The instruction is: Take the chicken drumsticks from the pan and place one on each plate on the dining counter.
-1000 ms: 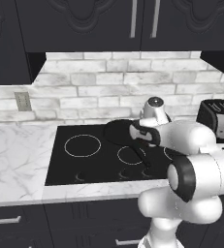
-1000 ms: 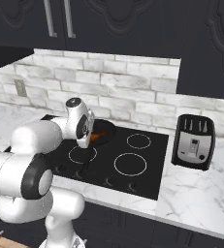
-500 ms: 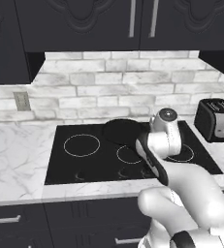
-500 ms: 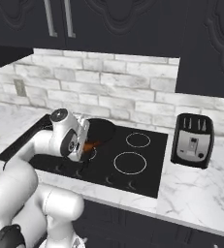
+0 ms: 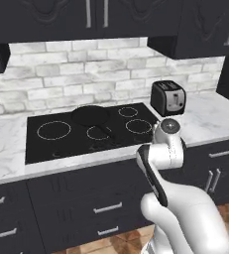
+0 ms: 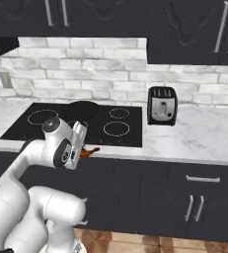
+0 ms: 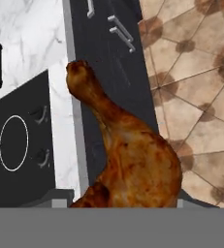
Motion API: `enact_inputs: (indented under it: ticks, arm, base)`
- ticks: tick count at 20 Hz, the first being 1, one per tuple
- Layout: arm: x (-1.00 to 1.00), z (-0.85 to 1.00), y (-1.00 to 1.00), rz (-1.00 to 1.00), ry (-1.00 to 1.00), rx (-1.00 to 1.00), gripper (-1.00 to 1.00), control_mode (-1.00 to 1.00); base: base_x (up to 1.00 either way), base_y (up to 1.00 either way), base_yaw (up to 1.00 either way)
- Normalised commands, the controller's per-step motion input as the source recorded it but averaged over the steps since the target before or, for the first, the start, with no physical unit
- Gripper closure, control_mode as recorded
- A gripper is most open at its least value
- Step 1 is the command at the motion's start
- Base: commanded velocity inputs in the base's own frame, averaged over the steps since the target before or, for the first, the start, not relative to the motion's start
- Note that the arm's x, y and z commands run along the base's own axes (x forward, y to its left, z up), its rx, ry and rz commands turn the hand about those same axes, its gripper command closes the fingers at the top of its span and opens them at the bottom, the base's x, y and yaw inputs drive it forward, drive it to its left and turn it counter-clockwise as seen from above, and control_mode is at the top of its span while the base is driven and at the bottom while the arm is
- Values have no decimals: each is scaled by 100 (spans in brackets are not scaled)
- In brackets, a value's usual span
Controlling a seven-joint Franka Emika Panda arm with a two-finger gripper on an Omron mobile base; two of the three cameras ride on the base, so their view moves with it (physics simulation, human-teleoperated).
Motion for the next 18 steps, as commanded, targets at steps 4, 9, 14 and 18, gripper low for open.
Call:
enact_inputs:
  ticks: [4, 9, 14, 18]
  arm:
    - [0, 0, 0, 0, 0, 0, 100, 100]
    - [0, 0, 0, 0, 0, 0, 100, 100]
    - [0, 0, 0, 0, 0, 0, 100, 100]
    - [0, 0, 0, 0, 0, 0, 100, 100]
  base:
    - [-100, 0, -16]
    - [-100, -18, -2]
    - [-100, -40, 0]
    - [-100, -42, 4]
